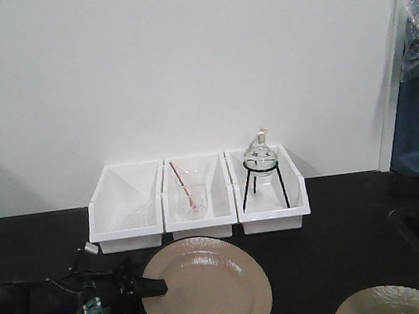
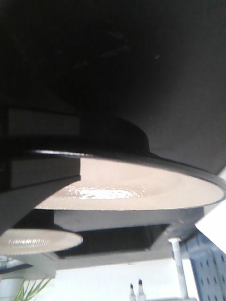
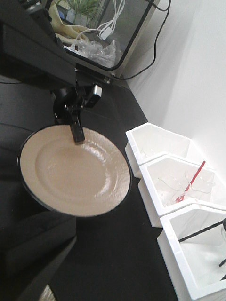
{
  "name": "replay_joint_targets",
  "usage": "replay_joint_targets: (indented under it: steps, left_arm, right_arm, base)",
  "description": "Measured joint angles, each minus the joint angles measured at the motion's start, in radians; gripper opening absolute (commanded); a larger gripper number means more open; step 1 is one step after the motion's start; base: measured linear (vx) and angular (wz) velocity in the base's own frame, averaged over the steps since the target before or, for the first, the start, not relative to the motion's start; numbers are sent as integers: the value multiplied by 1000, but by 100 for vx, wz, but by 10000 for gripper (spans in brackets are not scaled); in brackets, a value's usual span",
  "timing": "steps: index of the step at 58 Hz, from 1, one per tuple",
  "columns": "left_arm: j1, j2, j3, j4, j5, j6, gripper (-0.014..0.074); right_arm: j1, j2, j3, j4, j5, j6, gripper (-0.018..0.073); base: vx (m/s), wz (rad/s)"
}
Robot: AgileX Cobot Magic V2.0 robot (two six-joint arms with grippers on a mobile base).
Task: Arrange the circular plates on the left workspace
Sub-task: 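Grasp the rim of the tan plate nearest the left gripper, then carry the tan plate to the middle, below the center bin, and release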
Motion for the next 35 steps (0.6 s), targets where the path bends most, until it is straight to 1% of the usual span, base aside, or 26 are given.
replay_joint_targets:
  steps: [7, 16, 21, 27, 35]
  left_arm:
    - [-21, 37, -30, -7, -6, -9, 0]
    - [-33, 58, -47, -28, -16, -16, 7]
    - [-35, 58, -47, -35, -33, -16, 35]
    - [-35, 58, -50, -45, -51, 16, 115]
    - [-35, 58, -54, -53, -60, 71, 279]
  right_arm:
    - [0, 0, 0, 0, 0, -1, 585]
    - [0, 0, 0, 0, 0, -1, 585]
    - [0, 0, 0, 0, 0, -1, 585]
    - [0, 0, 0, 0, 0, -2, 585]
    - [0, 0, 0, 0, 0, -3, 585]
  base:
    - [0, 0]
    - [0, 0]
    - [0, 0]
    - [0, 0]
    - [0, 0]
